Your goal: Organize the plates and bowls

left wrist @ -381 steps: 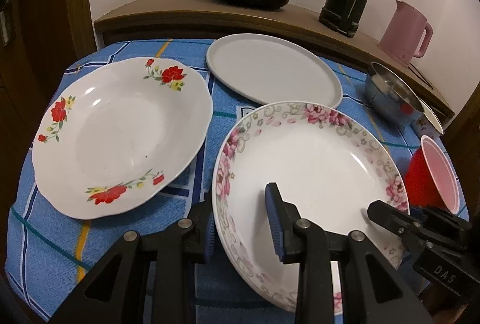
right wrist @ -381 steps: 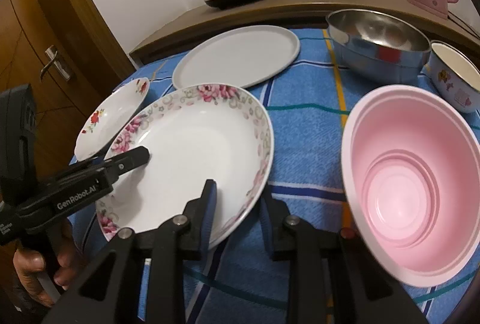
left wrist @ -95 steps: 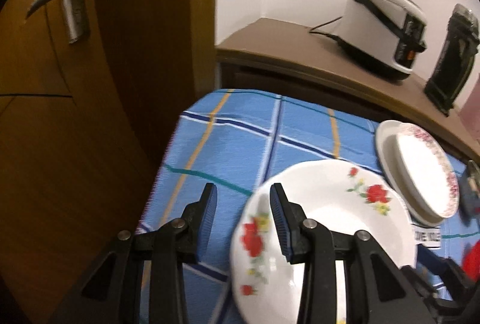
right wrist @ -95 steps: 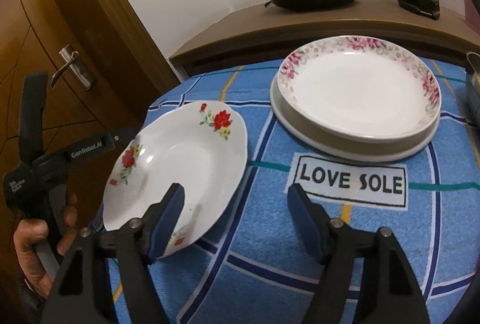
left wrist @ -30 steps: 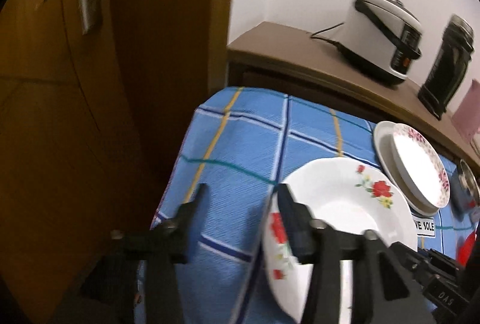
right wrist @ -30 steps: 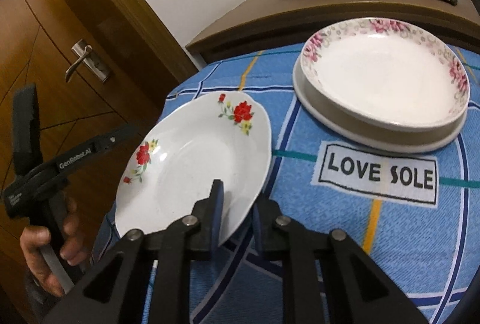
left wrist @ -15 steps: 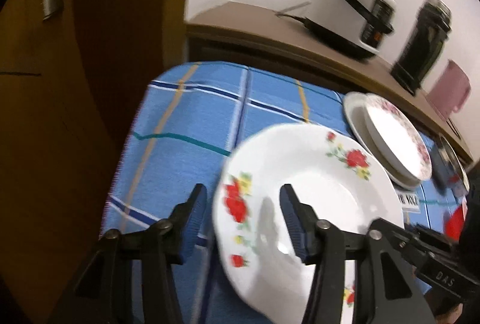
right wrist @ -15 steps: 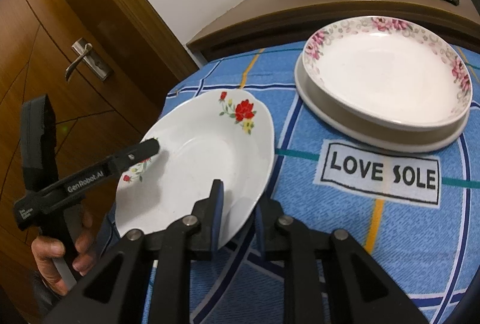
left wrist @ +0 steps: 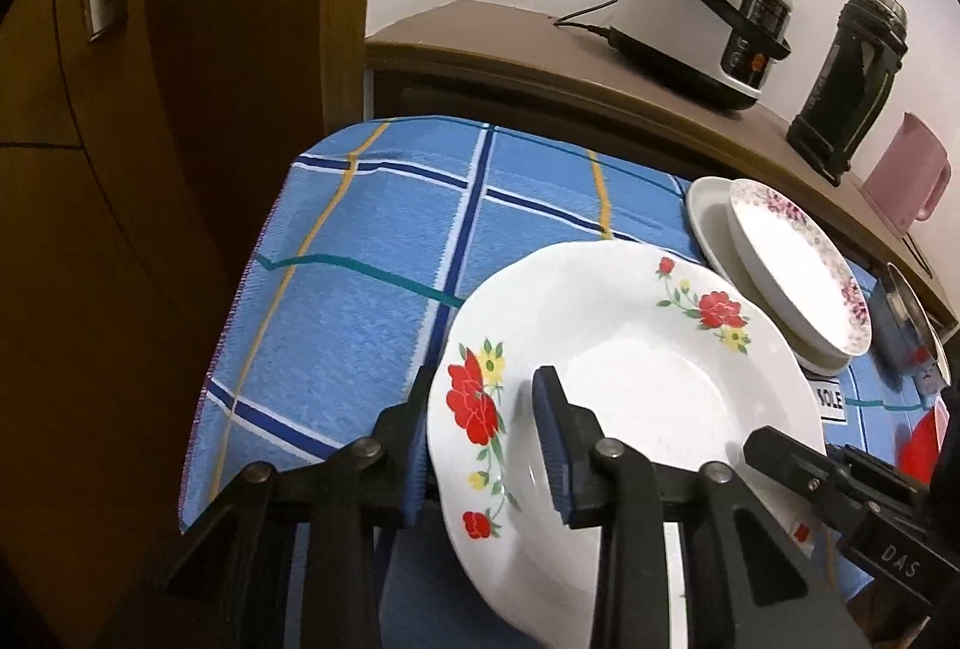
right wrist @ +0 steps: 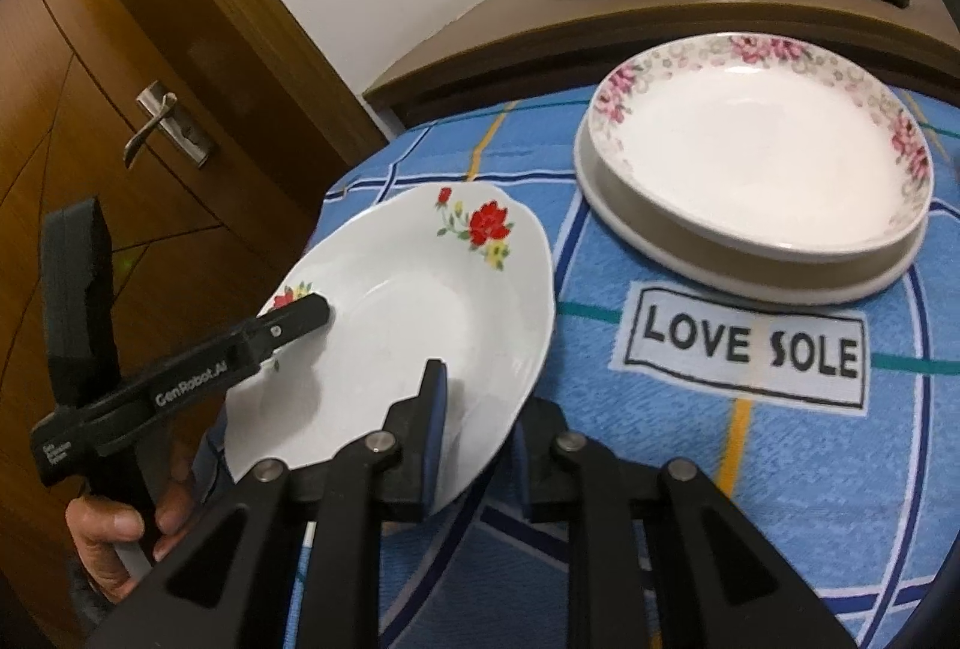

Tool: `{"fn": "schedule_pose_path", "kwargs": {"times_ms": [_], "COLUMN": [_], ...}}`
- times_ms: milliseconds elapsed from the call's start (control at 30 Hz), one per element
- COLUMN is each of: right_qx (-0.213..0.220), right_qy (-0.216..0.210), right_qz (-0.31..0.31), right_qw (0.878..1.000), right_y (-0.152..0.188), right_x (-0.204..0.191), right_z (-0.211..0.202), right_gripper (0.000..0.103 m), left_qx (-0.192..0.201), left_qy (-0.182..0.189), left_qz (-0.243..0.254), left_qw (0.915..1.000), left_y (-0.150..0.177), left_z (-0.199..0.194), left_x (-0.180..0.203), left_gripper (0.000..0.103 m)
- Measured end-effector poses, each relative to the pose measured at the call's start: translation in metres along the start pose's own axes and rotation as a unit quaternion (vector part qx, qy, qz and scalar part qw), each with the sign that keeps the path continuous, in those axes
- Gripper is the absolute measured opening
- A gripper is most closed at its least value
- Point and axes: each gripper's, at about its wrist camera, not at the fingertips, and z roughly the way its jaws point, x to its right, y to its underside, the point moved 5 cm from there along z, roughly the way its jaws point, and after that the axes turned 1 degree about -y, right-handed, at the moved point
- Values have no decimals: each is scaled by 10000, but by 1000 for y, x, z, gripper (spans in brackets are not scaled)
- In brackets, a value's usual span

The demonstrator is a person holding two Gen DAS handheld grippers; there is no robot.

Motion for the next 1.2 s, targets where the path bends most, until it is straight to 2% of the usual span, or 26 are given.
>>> {"fn": "schedule_pose_path", "kwargs": {"times_ms": [300,600,1200], "right_qx": [245,573,1152], "right_qy": [87,112,512], "right_qz": [23,-31,317], "right_qw": [9997,9983,9915], "right_y": [-1,-8,-24], "right_x": [8,12,49], "right_z": [-19,-48,-115], "right_gripper": [20,20,20], "left_qx": [160,483,751], "left_qy": [-146,-253,213], "left_qz": [263,535,904], "left_qw": [9994,9971,9928], "left_y": [0,-14,-38], "left_z": [-12,-35,-39], "left_x": [23,52,129], "left_gripper": [34,34,34]}}
